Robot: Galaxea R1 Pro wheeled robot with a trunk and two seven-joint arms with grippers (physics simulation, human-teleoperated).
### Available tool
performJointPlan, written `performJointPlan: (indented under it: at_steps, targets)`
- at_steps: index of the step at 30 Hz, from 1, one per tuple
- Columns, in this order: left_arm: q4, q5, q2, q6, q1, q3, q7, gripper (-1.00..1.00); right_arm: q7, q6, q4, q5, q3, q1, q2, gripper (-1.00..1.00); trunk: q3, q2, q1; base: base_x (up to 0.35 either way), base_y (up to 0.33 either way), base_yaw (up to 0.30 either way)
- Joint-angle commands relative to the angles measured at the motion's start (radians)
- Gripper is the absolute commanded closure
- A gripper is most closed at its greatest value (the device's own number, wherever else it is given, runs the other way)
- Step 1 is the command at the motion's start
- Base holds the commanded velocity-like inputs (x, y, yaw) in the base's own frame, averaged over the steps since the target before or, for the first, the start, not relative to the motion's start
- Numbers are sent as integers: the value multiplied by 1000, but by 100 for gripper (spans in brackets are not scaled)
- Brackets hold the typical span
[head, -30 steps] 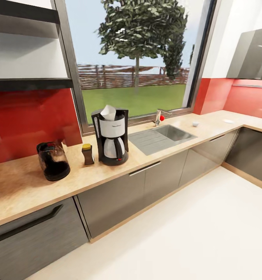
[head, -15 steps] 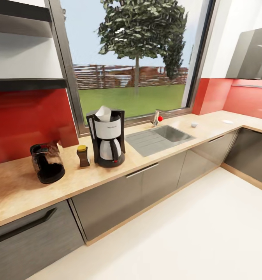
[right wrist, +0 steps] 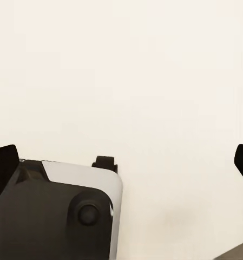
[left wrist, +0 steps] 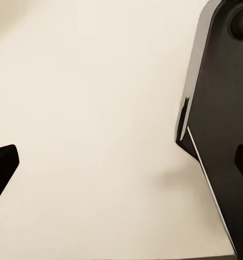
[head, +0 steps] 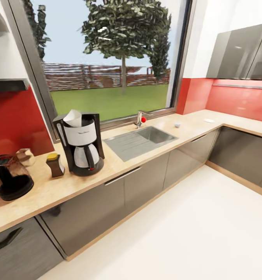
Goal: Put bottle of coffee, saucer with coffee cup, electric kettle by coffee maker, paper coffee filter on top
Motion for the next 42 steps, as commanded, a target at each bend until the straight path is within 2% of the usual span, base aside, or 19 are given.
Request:
performJointPlan:
  at_steps: [1, 15, 29, 42]
  targets:
    - [-2, 10, 0, -3, 1, -3, 1, -100, 6, -3, 1, 9, -9, -1, 0, -100, -2, -2, 1, 233, -212, -262]
    - [-2, 10, 0, -3, 1, -3, 1, -100, 7, -3, 1, 9, -9, -1, 0, -100, -2, -2, 1, 275, -196, -259]
    - [-2, 11, -2, -2, 1, -3, 0, -100, 7, -3, 3, 11, -4, -1, 0, -100, -2, -2, 1, 299, -179, -31]
    - [-2, 11, -5, -4, 1, -3, -2, -100, 7, -3, 2, 11, -5, -1, 0, -100, 2, -2, 1, 286, -205, -245]
